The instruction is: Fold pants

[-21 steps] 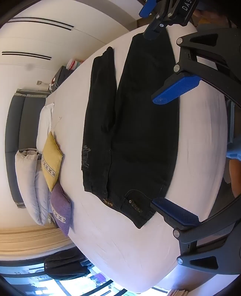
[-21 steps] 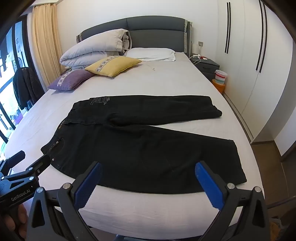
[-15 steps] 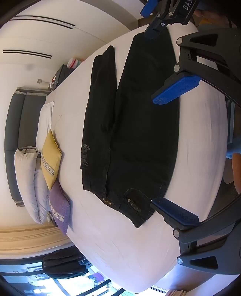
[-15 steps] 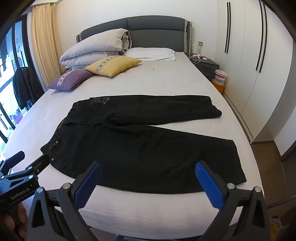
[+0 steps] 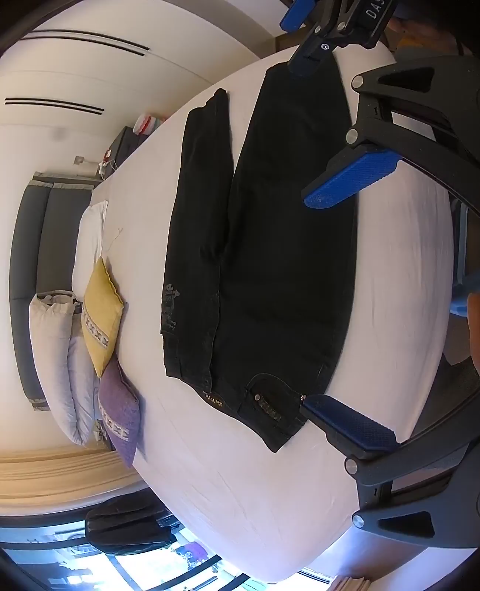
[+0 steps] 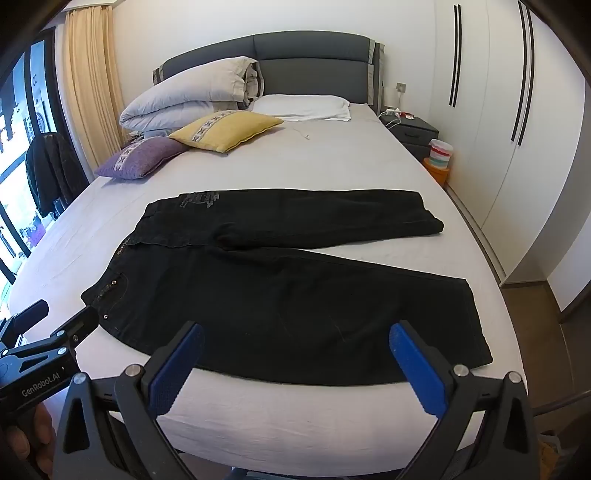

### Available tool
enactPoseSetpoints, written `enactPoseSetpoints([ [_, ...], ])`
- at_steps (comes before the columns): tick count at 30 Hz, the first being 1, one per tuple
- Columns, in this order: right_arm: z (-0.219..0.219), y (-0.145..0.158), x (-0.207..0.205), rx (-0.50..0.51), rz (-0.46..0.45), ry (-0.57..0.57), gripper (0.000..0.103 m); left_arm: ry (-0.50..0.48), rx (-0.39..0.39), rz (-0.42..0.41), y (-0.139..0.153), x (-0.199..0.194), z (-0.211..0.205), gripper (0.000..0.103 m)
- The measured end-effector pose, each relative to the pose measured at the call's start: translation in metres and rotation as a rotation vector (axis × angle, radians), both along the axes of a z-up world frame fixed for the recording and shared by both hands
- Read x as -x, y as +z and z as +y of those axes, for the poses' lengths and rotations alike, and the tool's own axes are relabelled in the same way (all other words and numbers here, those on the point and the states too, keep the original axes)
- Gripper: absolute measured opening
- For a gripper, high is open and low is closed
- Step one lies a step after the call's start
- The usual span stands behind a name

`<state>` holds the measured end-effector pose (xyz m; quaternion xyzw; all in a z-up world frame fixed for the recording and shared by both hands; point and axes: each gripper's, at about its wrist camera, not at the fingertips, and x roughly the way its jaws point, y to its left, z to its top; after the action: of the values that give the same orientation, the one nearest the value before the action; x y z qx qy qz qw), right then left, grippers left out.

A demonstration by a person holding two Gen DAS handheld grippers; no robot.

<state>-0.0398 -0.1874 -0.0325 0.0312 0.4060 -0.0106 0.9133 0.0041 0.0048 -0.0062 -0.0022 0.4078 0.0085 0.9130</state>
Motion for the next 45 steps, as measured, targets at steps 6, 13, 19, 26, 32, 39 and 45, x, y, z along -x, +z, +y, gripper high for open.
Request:
enactPoseSetpoints([
  [6, 0.0006, -0.0007, 0.0001, -0.001, 0.000, 0.000, 0.103, 0.001, -0.001, -0.001, -0.0008, 0.0001, 0.0013, 0.103],
  [13, 0.0013, -0.0014, 0.0003, -0.001, 0.000, 0.000, 0.103, 0.001, -0.003, 0.000, -0.0009, 0.0001, 0.0012, 0.103],
  [19, 0.0019, -0.0021, 0.0003, -0.002, 0.001, 0.000, 0.103, 0.004, -0.001, 0.000, -0.0034, 0.0003, 0.0033, 0.103],
  [26, 0.0014, -0.0028, 0.0002, -0.003, 0.001, 0.000, 0.103, 0.004, -0.002, 0.000, -0.0035, 0.0001, 0.0028, 0.103],
  [32, 0.0014, -0.0033, 0.0000, -0.003, 0.002, 0.000, 0.103, 0.004, -0.002, 0.001, -0.0031, -0.0002, 0.0022, 0.103],
  [39, 0.0022, -0.0038, -0.0003, -0.005, 0.002, 0.000, 0.103, 0.007, -0.005, -0.002, -0.0069, 0.0003, 0.0037, 0.103],
  [45, 0.0027, -0.0034, -0.0001, -0.004, 0.002, -0.001, 0.103, 0.006, -0.006, -0.001, -0.0068, 0.0002, 0.0032, 0.103],
])
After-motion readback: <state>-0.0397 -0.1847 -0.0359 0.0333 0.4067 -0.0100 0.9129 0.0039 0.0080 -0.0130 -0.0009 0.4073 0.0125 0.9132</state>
